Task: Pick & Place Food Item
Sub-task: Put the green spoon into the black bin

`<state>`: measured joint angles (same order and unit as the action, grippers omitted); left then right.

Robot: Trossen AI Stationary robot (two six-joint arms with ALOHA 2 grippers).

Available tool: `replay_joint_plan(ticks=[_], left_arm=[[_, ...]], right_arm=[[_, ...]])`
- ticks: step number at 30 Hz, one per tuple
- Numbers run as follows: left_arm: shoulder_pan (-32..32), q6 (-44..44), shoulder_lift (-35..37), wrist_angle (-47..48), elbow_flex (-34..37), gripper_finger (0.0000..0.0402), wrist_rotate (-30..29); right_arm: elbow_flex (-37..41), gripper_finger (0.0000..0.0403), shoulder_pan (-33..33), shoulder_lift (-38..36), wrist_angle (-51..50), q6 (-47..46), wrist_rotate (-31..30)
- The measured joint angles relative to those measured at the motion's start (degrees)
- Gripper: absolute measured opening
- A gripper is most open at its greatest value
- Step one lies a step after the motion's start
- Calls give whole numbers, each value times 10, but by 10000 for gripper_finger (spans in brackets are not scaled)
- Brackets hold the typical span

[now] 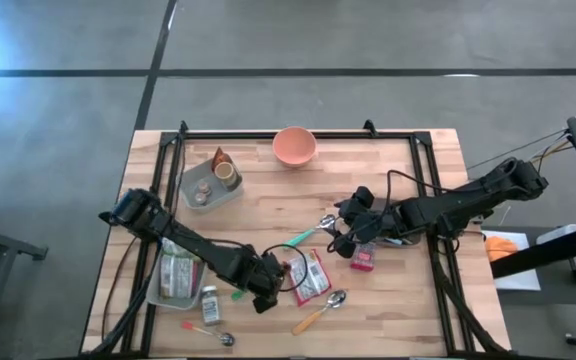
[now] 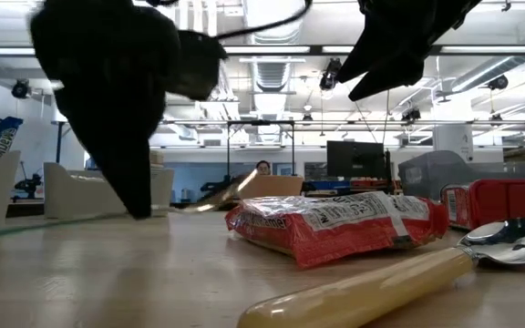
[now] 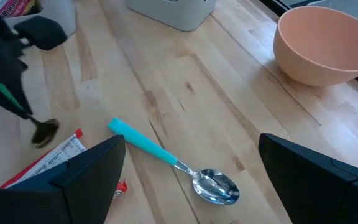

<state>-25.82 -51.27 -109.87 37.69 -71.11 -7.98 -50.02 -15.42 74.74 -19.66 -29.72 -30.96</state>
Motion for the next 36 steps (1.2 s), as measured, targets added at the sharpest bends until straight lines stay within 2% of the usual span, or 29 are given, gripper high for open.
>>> replay_joint_plan(ticks=[3, 12, 14, 17, 20, 24, 27, 29, 32, 34, 36], left_arm=[[-2, 0, 19, 5, 0, 0, -3], [-13, 0, 111, 48, 3, 0, -87], [-15, 3, 133, 62, 3, 0, -122], [-19, 1, 168, 88, 6, 0, -214], [-18, 3, 210, 61, 31, 0, -283], [-6, 42, 275, -63, 102, 0, -330], [6, 136, 322, -243, 173, 0, -330], [15, 212, 347, -395, 223, 0, -302], [40, 300, 364, -597, 281, 0, -215], [56, 329, 364, -673, 301, 0, -161], [68, 343, 361, -691, 303, 0, -130]], right_arm=[[0, 368, -1, 0, 0, -3, 0], [0, 368, -19, -5, 7, -3, -1], [0, 368, -23, -7, 10, -3, -1], [0, 368, -34, -8, 22, -3, -1], [0, 368, -48, -9, 54, -1, -1], [-1, 368, -74, -9, 115, 10, -3], [2, 368, -92, -8, 187, 36, -10], [6, 368, -98, -4, 240, 59, -10], [8, 368, -100, 4, 297, 91, -10], [8, 368, -98, 12, 328, 108, -11], [8, 368, -94, 26, 358, 127, -11]])
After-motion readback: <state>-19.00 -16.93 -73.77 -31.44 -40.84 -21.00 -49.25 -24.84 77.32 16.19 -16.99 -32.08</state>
